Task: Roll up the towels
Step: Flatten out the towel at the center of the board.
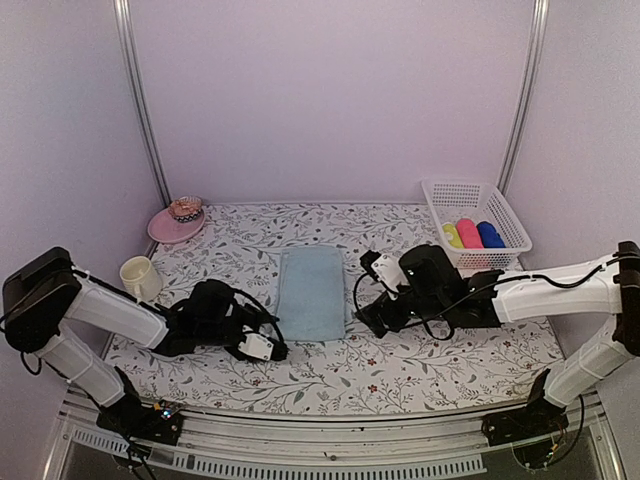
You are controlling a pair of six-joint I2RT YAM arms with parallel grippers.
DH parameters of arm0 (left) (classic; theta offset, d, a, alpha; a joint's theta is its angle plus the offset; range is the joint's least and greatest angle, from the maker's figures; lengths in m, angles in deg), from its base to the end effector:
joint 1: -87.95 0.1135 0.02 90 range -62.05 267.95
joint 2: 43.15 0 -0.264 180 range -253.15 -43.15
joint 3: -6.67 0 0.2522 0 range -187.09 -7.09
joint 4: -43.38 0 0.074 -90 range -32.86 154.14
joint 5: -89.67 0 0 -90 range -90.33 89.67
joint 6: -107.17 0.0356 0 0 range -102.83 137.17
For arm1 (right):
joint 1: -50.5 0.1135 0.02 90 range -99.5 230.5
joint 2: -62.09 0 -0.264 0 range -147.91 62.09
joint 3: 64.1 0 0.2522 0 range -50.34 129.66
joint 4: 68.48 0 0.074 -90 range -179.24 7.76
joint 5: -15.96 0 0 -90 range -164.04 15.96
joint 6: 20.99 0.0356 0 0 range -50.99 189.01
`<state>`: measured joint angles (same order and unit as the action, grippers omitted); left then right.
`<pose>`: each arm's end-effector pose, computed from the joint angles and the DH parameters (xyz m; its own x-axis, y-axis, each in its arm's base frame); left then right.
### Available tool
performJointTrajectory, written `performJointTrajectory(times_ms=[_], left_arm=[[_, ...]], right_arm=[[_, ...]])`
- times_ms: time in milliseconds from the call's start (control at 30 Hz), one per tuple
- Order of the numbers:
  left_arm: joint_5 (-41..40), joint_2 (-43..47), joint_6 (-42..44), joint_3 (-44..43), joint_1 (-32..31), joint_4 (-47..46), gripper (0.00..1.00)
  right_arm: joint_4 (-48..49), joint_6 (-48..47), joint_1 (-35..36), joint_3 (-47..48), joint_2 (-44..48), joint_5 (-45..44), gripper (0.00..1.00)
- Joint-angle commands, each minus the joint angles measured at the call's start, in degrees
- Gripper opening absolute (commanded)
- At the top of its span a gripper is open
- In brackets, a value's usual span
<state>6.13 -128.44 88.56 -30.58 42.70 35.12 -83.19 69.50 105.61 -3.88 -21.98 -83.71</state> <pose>0.1739 -0.1811 0.1191 0.5827 0.7498 -0.3135 0.6715 -0.2270 0.7054 0.1815 0.2498 0.2061 -0.3628 -0.5055 -0.7828 -0.7304 0.6760 -0.0980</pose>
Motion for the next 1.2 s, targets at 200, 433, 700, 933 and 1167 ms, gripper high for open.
performJointTrajectory(times_ms=[200,433,700,933,1167], left_arm=[[-7.9,-8.3,2.5,-1.3,-3.1,-5.2,0.50],[-6.5,-7.4,0.3,-1.8,-4.0,-1.1,0.03],[1.5,-3.9,-11.7,-9.3,-2.8,16.1,0.00],[11.9,-3.6,-18.9,-15.8,2.7,27.1,0.00],[19.7,-4.0,-21.1,-19.1,7.7,32.6,0.00]], right_arm=[[1.4,1.7,0.7,-1.8,3.3,0.3,0.99],[3.2,-3.4,1.7,-1.9,0.4,-0.2,0.99],[13.8,-22.2,7.1,-3.1,-5.6,1.5,1.00],[16.3,-33.3,8.9,-1.4,-12.6,0.9,0.93],[24.4,-38.5,10.5,-3.4,-16.8,-6.1,0.93]])
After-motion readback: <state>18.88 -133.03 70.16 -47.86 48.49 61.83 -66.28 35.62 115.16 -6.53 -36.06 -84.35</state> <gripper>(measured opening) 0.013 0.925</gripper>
